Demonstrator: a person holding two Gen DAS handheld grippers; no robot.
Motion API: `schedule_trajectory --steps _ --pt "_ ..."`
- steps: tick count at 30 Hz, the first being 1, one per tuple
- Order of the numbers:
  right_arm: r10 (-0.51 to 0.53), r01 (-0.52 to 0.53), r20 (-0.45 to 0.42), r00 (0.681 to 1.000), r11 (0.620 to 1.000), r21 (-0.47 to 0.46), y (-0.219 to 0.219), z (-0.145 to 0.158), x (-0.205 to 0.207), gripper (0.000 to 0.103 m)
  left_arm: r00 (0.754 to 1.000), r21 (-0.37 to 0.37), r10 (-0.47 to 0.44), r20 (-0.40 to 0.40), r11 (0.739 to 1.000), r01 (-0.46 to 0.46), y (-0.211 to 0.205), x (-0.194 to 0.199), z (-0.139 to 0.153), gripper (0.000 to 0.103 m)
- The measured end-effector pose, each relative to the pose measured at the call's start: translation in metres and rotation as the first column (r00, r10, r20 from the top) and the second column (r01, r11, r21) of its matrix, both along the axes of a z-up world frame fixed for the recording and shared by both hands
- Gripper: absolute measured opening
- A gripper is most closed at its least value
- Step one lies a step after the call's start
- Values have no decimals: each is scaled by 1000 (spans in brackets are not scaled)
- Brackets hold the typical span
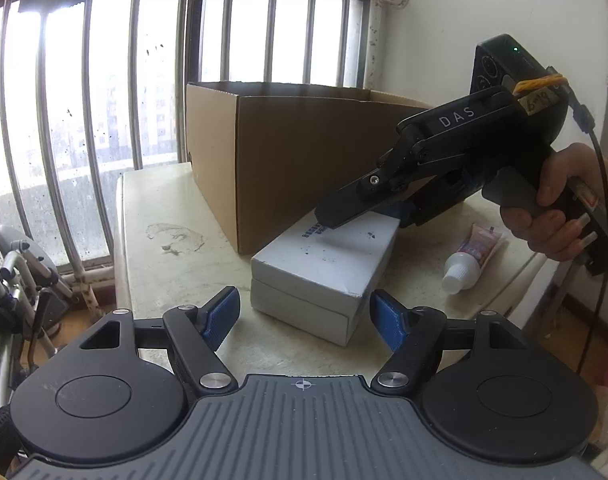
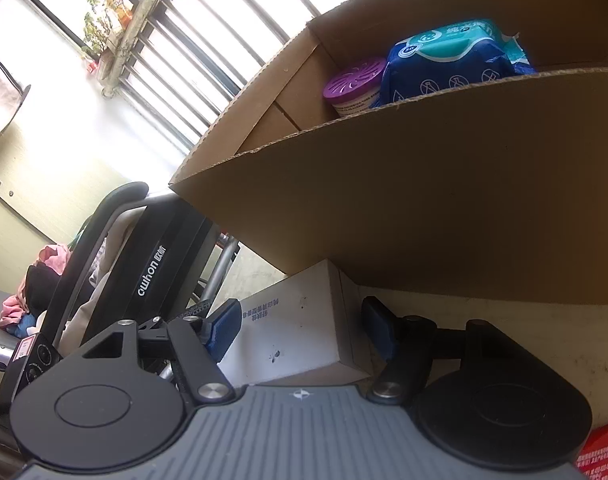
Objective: Organize objects
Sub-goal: 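Move the right gripper to the white rectangular box and close on it, then lift the white box with the right gripper over the cardboard box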
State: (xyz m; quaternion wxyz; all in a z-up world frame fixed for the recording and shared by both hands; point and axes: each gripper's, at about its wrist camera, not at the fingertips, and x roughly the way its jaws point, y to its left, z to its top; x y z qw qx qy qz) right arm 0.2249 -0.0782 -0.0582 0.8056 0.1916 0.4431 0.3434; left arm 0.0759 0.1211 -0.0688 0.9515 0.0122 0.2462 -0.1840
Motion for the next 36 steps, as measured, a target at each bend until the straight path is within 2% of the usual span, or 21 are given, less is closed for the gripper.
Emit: schedule_trajectory --steps 4,7,13,18,24,36 --pt "22 -22 -9 1000 1000 -4 -1 1 -6 69 1000 22 8 16 1000 -8 -7 4 -4 74" --pt "18 -18 21 1000 999 -38 -1 3 -11 62 999 28 9 39 1000 -10 -8 2 -7 74" --pt "5 -2 67 998 999 -51 1 4 -25 62 998 52 21 51 998 -23 -14 -4 -5 73" --pt "6 -4 65 998 1000 -27 -5 7 -32 62 997 58 11 75 998 -16 -15 -14 3 73" --pt "11 -4 155 988 999 -50 -6 29 -51 62 992 89 3 124 996 -14 -27 -24 17 73" --pt "-22 15 211 977 999 35 -29 62 -70 62 978 111 -12 209 994 -12 -49 -40 56 73"
